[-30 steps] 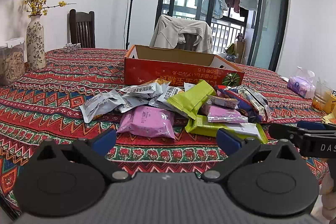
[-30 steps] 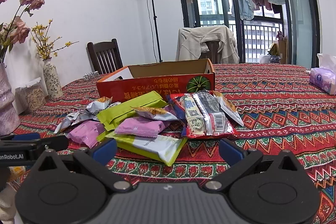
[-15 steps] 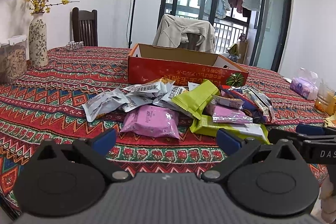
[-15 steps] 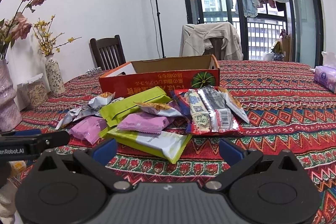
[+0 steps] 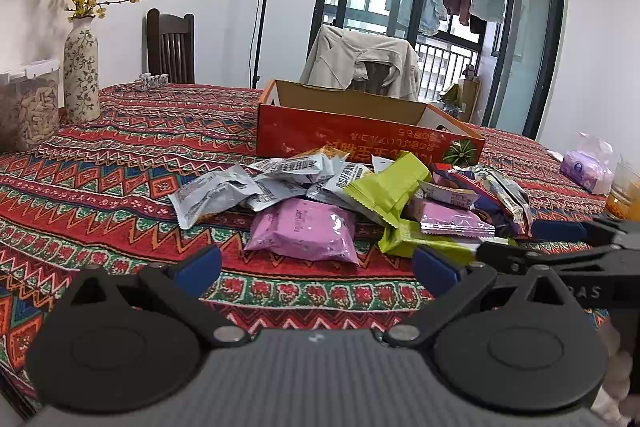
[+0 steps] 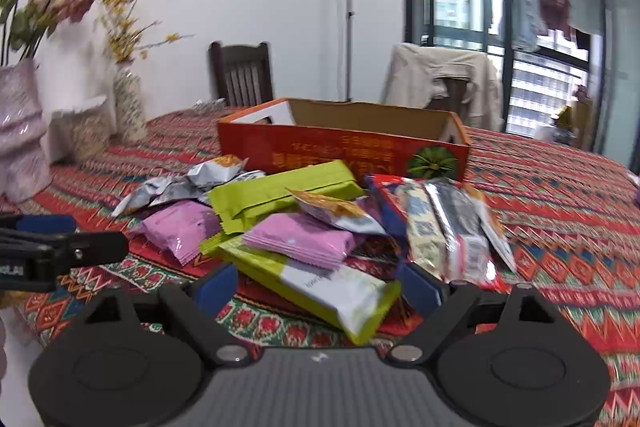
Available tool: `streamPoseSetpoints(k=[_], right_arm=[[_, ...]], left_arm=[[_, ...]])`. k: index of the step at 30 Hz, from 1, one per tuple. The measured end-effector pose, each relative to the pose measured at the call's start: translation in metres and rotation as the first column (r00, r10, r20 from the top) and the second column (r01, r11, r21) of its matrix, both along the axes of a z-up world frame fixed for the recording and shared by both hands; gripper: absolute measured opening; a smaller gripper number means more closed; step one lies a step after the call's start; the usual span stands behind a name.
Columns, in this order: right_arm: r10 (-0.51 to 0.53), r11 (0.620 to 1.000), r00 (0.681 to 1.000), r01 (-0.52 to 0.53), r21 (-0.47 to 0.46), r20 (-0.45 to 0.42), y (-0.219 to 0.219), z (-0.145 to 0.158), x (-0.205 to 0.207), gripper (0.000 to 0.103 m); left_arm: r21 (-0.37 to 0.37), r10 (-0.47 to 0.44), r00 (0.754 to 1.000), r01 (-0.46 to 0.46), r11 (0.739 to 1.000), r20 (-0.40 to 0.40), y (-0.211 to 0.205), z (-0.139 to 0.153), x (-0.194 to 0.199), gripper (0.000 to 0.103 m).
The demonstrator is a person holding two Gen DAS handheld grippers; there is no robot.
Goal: Organize snacks
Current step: 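Grasp the white-green bar with the right gripper while the left grasps the pink packet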
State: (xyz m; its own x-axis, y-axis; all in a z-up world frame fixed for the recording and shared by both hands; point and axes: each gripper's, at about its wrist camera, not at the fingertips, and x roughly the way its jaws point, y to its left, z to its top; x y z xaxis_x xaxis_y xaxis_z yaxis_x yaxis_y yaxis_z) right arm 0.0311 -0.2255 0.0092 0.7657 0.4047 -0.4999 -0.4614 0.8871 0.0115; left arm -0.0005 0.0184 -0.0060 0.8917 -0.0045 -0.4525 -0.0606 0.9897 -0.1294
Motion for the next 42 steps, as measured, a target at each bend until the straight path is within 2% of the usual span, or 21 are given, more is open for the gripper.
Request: streamPoseSetpoints(k=[3,6,13,22,23,25,27,32,35,36,37,42], right_arm=[[0.043,0.998,0.999,-0.044,-0.040,-0.012,0.009,0.001,0.015,0.089],[0.084,0.994,0.994,-0.088,-0.061,-0.071,0.016,-0.003,0.033,0.089],[0.128,0.991,0.981,-0.133,-0.027,-0.149,0.023,-0.013,0.052,0.088],[0.147,0.988,0.968,-0.152,-0.012,-0.203,0.024,-0.019,0.023,0.082],[0.157,0.987,0.966,-0.162,-0.005,-0.205,0.025,-0.019,0.017,0.080],[0.180,0.983,0.962,-0.182,0.009,-0.204,0.026,-0.017,0.009,0.064],[0.191,0.981,0.960,-0.192,0.018,-0.202,0.029,-0.015,0.006,0.057],[0.157,0.987,0.967,-0.160,0.002,-0.202,0.043,-0.015,0.020,0.058],[0.140,0.988,0.975,-0.150,-0.046,-0.172,0.056,-0.018,0.024,0.057],[0.132,0.988,0.978,-0.144,-0.062,-0.163,0.059,-0.018,0.023,0.052],[0.137,0.987,0.977,-0.149,-0.060,-0.162,0.061,-0.017,0.022,0.038],[0.147,0.986,0.979,-0.155,-0.055,-0.141,0.062,-0.015,0.007,0.036]], left_arm=[[-0.002,0.009,1.000,-0.009,1.000,0.001,0.003,0.001,-0.001,0.103],[-0.003,0.015,1.000,-0.015,1.000,-0.001,0.005,0.000,-0.002,0.103],[-0.018,0.038,0.999,-0.038,0.999,-0.013,0.014,0.000,-0.002,0.103],[-0.022,0.042,0.999,-0.043,0.999,-0.021,0.016,-0.004,0.000,0.103],[-0.023,0.041,0.999,-0.041,0.999,-0.024,0.016,-0.005,0.001,0.103],[-0.026,0.036,0.999,-0.037,0.999,-0.026,0.015,-0.006,0.001,0.103],[-0.024,0.036,0.999,-0.036,0.999,-0.023,0.014,-0.005,0.000,0.103],[-0.019,0.043,0.999,-0.043,0.999,-0.009,0.015,-0.003,-0.007,0.103],[-0.023,0.055,0.998,-0.055,0.998,-0.008,0.019,-0.001,-0.009,0.103],[-0.022,0.057,0.998,-0.057,0.998,-0.006,0.020,-0.001,-0.010,0.103],[-0.022,0.060,0.998,-0.060,0.998,-0.005,0.021,-0.001,-0.011,0.103],[-0.031,0.075,0.997,-0.075,0.997,-0.011,0.026,-0.001,-0.012,0.103]])
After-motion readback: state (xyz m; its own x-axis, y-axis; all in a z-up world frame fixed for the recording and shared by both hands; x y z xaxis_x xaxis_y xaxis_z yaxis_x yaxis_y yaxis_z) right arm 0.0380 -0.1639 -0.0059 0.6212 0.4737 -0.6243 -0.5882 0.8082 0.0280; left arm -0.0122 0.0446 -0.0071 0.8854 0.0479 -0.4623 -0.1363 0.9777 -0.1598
